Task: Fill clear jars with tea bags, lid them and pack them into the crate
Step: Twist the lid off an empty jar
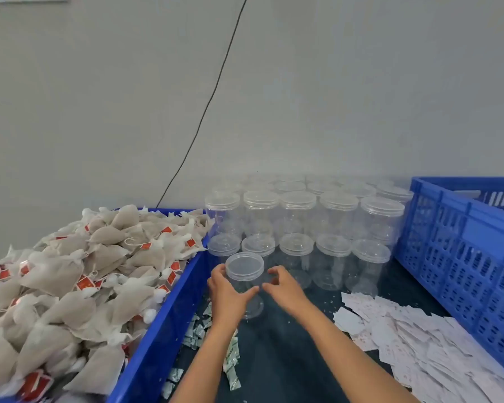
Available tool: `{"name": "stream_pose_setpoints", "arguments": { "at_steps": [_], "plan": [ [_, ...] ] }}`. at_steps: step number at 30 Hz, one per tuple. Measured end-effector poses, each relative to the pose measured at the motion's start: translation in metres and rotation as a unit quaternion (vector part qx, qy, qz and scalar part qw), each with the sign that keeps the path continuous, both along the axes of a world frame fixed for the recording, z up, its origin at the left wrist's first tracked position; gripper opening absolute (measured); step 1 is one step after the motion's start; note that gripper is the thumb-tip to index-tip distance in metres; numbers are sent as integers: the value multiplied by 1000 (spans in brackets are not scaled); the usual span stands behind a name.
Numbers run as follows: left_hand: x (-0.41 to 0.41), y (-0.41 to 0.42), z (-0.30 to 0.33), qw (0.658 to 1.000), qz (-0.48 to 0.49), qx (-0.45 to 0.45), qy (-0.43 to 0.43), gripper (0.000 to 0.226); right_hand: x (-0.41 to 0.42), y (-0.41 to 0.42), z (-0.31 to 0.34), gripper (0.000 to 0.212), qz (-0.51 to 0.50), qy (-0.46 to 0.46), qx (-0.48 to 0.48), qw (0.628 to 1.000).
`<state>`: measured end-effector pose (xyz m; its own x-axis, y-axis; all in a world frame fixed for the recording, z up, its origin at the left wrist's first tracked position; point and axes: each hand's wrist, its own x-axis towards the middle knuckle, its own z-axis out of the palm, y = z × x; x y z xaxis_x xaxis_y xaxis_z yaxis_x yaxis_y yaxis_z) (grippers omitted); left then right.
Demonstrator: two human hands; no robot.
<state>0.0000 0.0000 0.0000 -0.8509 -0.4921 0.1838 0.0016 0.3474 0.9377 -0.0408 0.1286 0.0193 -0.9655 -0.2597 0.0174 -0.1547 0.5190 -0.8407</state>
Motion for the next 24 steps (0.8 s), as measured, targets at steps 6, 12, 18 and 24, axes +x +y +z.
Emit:
{"name": "stream_pose_setpoints", "arguments": {
  "at_steps": [6, 12, 18, 24],
  "plan": [
    [-15, -11, -31, 997, -31, 62, -33, 97, -1, -20, -28, 58, 16, -53, -134, 989],
    [-18, -8, -34, 997, -45, 62, -8, 76, 6, -21, -20, 60, 41, -54, -160, 985],
    [2, 11, -1, 997, -30, -35, 60, 91, 28, 10, 32, 83, 102, -12, -168, 980],
    [19, 46, 17, 978, -76, -166, 97, 90, 35, 35, 56, 79, -22, 103, -104, 989]
  ]
}}
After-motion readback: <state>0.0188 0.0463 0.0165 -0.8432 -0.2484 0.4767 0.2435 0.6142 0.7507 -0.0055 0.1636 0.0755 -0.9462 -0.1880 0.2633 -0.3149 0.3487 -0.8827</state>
